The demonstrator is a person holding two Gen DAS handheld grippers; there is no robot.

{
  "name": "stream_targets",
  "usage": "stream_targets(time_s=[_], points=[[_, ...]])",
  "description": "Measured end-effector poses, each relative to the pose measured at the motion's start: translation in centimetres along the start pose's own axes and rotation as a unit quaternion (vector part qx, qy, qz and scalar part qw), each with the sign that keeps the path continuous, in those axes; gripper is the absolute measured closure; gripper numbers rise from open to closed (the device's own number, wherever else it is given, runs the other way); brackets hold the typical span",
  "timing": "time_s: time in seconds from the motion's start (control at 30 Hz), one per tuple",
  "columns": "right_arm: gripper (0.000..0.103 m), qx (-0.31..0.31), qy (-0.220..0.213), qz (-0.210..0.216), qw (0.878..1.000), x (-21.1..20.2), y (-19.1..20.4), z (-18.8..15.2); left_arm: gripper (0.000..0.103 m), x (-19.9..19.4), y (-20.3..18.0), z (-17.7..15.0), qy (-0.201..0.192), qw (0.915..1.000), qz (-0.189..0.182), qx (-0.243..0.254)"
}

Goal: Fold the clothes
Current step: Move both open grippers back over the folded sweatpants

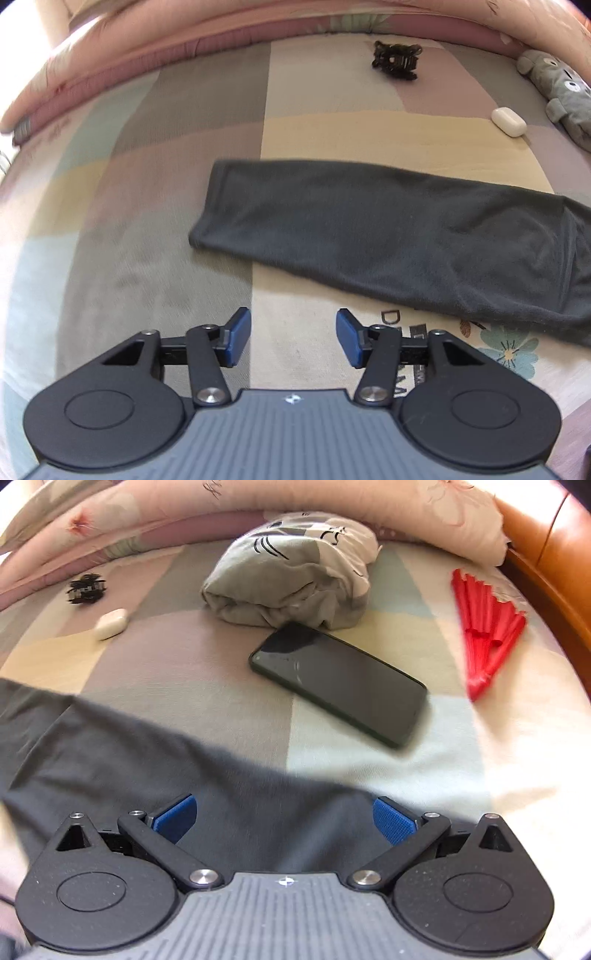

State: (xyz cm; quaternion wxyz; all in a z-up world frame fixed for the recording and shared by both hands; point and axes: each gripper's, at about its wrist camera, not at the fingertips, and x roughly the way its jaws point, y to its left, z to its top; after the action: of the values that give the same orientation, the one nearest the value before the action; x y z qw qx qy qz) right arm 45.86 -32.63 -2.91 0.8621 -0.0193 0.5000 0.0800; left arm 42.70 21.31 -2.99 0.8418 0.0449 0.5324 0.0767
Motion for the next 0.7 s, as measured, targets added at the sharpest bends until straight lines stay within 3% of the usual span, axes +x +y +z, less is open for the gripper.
stream_targets(time_s=[0.13,0.3,0.4,0.47,0.57,0.7], points=[[0.000,0.028,0.029,0.003,0.999,2.4,-1.4,-1.7,0.049,0.4,-0.3,0.5,0.000,1.0000,-0.001,0.003],[0.000,0.038,0.002,-0.016,0.999,4.1,-3.8,-0.3,0.049,0.9,-0.9,0.6,0.013,0.9998,0.005,0.010],[0.000,0.077,0.018,-0.015,0.997,3.4,-4.9,0.7,0.049,1.0,-0.9,0.7,0.020,0.9996,0.017,0.014],[0.000,0.068,0.018,-0.008,0.998,1.7,-4.2,0.8,0.049,0.7,-0.8,0.9,0.020,0.9996,0.019,0.008],[0.000,0.039,0.024,0.009,0.999,0.0,-2.5,-0.7,0.049,-0.1,-1.1,1.5,0.009,0.9999,0.009,-0.002],[0.000,0.034,0.073,0.000,0.997,1.8,-1.3,-3.5,0.045,-1.0,-3.7,2.6,-0.019,0.9991,-0.032,0.020]])
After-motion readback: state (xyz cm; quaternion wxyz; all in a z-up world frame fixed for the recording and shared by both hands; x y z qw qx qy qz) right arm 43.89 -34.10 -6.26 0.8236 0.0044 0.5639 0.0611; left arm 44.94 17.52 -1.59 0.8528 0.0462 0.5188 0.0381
